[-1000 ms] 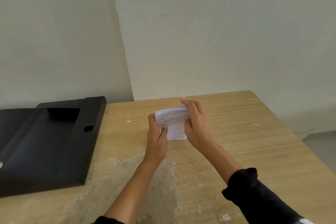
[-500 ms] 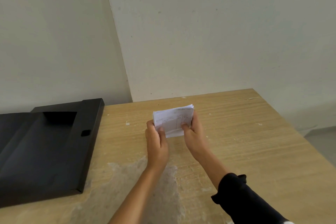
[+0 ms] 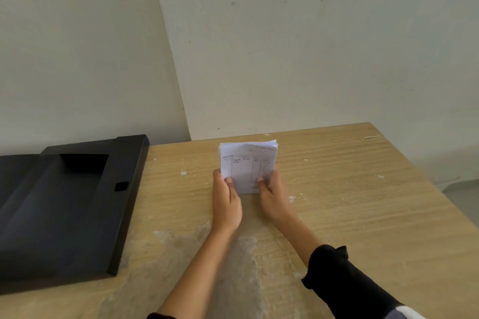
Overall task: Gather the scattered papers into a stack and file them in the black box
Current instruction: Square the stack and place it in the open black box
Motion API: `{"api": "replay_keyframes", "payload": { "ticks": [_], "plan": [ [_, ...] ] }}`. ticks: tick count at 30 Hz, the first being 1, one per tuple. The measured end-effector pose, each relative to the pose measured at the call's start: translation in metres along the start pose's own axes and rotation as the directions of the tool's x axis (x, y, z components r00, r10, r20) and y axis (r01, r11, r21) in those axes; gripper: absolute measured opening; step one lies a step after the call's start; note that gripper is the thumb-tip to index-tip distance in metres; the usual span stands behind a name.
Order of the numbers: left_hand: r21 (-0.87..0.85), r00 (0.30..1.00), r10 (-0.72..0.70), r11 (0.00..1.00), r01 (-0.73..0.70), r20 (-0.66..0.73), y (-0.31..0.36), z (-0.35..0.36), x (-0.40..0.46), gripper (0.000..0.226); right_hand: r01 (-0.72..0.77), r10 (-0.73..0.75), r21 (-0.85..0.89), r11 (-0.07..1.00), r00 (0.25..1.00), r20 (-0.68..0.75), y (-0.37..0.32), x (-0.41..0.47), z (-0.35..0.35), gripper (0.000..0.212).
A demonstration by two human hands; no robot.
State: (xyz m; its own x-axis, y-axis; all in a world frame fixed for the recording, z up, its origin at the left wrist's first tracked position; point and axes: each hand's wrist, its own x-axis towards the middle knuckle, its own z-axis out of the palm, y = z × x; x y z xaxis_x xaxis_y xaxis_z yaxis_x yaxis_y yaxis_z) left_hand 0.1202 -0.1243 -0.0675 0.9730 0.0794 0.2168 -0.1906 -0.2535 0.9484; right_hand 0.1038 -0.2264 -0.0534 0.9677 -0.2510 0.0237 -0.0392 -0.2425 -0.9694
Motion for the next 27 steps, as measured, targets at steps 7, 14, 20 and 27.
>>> {"api": "replay_keyframes", "payload": {
  "ticks": [7, 14, 20, 27],
  "plan": [
    [-0.004, 0.997, -0.068, 0.998, 0.068, 0.035, 0.022, -0.03, 0.006, 0.017, -0.052, 0.048, 0.103, 0.993, 0.998, 0.033, -0.029, -0.006, -0.003, 0.018],
    [0.049, 0.982, -0.183, 0.982, 0.181, 0.035, 0.052, -0.124, -0.013, 0.024, -0.164, 0.115, 0.179, 0.97, 0.96, 0.253, -0.076, -0.042, 0.042, 0.029],
    [-0.008, 0.949, -0.31, 0.951, 0.31, -0.064, 0.049, -0.226, -0.019, 0.016, -0.157, 0.104, 0.129, 0.979, 0.932, 0.347, -0.106, -0.061, 0.116, 0.024],
    [0.016, 0.917, -0.382, 0.922, 0.386, -0.116, 0.013, -0.334, 0.006, 0.018, -0.102, 0.091, 0.021, 0.995, 0.95, 0.299, -0.127, -0.072, 0.227, 0.028]
  ]
}}
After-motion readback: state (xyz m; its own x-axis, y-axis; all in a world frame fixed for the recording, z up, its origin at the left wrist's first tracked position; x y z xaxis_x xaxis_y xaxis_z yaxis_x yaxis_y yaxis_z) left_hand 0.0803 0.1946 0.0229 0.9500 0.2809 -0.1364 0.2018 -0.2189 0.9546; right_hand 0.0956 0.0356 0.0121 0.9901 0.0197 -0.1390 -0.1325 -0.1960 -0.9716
